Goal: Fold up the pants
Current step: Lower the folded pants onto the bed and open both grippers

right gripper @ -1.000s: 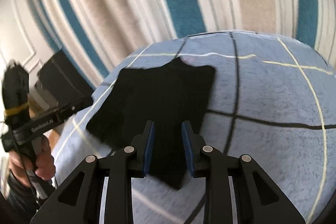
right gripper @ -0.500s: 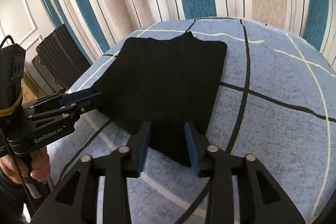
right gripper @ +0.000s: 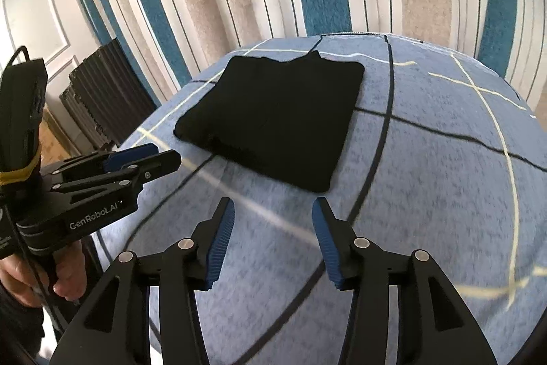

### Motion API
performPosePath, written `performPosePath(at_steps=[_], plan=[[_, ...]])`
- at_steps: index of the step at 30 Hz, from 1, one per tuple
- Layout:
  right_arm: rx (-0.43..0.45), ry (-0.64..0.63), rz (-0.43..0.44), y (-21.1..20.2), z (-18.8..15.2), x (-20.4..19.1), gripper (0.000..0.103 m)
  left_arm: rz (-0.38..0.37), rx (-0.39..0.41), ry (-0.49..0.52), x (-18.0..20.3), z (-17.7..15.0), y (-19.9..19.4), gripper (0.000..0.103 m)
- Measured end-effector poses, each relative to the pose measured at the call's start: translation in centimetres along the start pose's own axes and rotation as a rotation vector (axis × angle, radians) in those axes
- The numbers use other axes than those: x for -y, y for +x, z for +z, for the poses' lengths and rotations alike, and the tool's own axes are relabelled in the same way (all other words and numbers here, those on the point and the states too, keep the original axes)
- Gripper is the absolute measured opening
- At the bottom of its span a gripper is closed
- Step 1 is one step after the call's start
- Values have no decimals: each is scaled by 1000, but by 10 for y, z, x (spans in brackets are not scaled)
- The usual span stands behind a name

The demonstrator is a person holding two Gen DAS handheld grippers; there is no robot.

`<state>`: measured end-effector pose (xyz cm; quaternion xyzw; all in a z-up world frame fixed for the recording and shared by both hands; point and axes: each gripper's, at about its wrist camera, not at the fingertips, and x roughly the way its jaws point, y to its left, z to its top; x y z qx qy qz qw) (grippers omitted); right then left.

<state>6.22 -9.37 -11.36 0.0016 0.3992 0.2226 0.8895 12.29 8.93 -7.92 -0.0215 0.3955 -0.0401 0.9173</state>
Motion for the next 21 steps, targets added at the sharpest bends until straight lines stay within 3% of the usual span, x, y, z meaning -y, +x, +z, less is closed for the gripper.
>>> performPosePath(at_steps=[16, 21], plan=[[-54, -40, -75, 26, -20, 6, 50, 48, -75, -23, 5, -31, 25, 38], [-56, -51, -84, 29, -21, 4, 54, 51, -67, -15, 6, -35, 28, 40]])
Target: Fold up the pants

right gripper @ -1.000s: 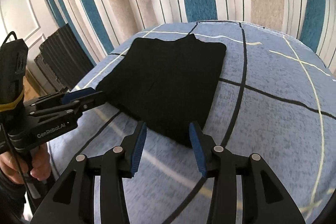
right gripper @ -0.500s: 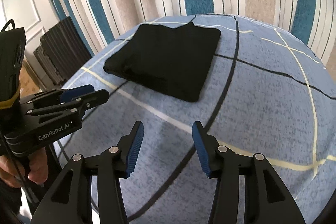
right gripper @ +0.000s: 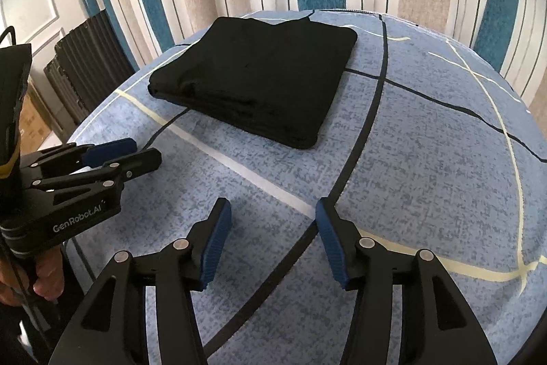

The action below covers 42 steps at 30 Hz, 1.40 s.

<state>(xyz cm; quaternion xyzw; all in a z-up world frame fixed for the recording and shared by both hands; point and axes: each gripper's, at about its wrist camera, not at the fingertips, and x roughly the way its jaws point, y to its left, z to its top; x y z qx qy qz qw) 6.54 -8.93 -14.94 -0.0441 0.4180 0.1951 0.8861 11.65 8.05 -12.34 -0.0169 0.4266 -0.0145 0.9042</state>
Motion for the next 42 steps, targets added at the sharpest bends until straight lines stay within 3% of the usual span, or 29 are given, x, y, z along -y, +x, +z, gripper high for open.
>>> performPosePath(at_steps=[42], plan=[[2, 2, 8, 1, -3, 0, 56, -12, -3, -1, 3, -4, 1, 48]])
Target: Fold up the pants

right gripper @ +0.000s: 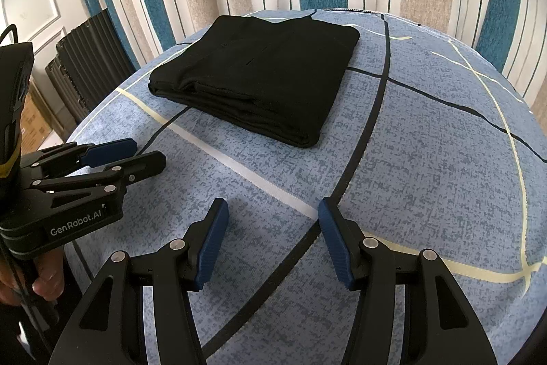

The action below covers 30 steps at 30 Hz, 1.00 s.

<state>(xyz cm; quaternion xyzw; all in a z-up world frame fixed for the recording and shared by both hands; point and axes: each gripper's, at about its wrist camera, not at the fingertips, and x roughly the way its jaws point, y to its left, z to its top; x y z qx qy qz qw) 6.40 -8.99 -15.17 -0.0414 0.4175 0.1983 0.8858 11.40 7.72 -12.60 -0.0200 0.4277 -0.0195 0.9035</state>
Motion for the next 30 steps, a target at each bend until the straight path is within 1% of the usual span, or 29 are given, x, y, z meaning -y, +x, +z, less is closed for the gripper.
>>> performPosePath(at_steps=[7, 10, 12, 30], plan=[[-1, -4, 0, 0, 0, -1, 56, 0, -3, 3, 0, 0, 1, 49], [-1, -3, 0, 0, 0, -1, 56, -8, -7, 4, 1, 0, 2, 53], [-1, -3, 0, 0, 0, -1, 56, -18, -9, 4, 1, 0, 2, 58], [0, -2, -2, 0, 0, -2, 56, -19, -10, 3, 1, -3, 2, 63]])
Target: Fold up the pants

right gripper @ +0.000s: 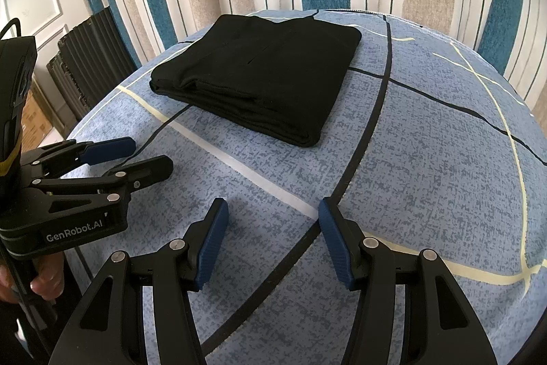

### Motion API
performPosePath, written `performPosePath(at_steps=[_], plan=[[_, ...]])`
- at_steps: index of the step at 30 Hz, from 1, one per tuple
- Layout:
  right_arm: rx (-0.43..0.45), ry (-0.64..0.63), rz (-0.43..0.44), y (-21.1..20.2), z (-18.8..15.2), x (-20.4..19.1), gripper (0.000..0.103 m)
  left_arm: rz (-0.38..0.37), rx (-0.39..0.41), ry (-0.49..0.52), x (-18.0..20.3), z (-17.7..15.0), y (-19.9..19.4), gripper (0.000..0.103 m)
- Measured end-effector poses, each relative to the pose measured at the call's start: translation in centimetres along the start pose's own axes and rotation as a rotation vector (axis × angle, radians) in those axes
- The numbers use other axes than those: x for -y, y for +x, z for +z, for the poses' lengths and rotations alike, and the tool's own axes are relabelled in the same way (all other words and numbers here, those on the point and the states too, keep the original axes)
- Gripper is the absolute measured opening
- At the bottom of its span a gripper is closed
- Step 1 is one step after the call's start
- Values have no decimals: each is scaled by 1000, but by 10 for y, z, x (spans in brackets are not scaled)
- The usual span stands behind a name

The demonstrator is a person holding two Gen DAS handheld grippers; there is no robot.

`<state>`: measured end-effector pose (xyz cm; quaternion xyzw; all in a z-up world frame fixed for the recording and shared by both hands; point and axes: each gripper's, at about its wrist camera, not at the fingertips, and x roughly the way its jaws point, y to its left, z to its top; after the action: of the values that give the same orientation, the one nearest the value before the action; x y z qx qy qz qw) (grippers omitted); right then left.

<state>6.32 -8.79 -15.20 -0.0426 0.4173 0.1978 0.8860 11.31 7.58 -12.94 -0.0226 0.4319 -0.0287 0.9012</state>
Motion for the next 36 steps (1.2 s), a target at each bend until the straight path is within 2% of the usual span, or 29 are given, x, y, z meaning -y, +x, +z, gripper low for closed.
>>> performPosePath(at_steps=[36], plan=[[1, 4, -4, 1, 0, -2, 56, -3, -5, -4, 0, 1, 2, 66]])
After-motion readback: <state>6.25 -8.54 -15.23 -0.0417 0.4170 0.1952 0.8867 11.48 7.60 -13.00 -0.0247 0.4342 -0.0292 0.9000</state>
